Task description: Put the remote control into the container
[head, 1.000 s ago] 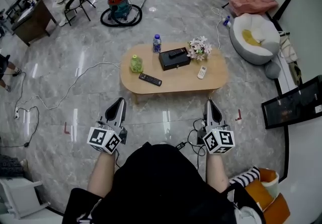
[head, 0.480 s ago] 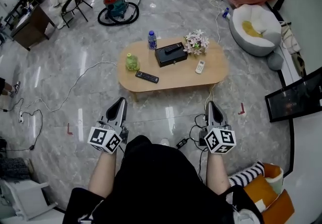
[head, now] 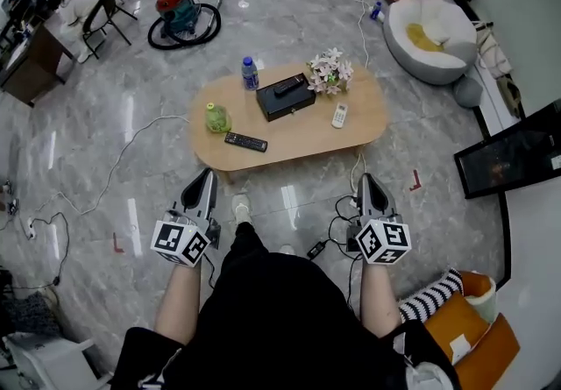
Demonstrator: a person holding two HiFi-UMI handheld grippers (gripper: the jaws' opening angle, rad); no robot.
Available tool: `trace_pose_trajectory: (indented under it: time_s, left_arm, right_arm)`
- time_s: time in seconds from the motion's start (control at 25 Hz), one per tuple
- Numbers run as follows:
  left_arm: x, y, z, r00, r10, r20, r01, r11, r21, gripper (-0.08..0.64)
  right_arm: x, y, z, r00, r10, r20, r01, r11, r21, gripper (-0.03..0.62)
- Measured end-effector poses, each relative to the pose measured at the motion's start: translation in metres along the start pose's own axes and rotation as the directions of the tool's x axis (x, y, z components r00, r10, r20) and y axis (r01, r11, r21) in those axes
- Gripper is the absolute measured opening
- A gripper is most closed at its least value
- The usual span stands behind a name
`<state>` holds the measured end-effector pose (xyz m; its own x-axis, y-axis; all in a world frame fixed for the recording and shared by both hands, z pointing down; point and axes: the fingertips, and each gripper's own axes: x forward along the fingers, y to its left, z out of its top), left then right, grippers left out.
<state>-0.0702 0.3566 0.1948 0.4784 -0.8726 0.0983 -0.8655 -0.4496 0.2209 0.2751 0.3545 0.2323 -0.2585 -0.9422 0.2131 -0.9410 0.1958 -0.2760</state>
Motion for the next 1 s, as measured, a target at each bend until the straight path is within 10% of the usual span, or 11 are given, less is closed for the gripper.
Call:
trace_pose_trajectory:
  time_s: [1.0]
  left_arm:
    - [0.149, 0.199, 0.039, 0.986, -0.153, -0.059, 0.152, 0.988, -0.02, 0.017]
  right_arm:
    - [0.211, 0.084, 0.029, 0.996, -0.086, 0.01, 0.086, 0.996, -0.034, 0.009]
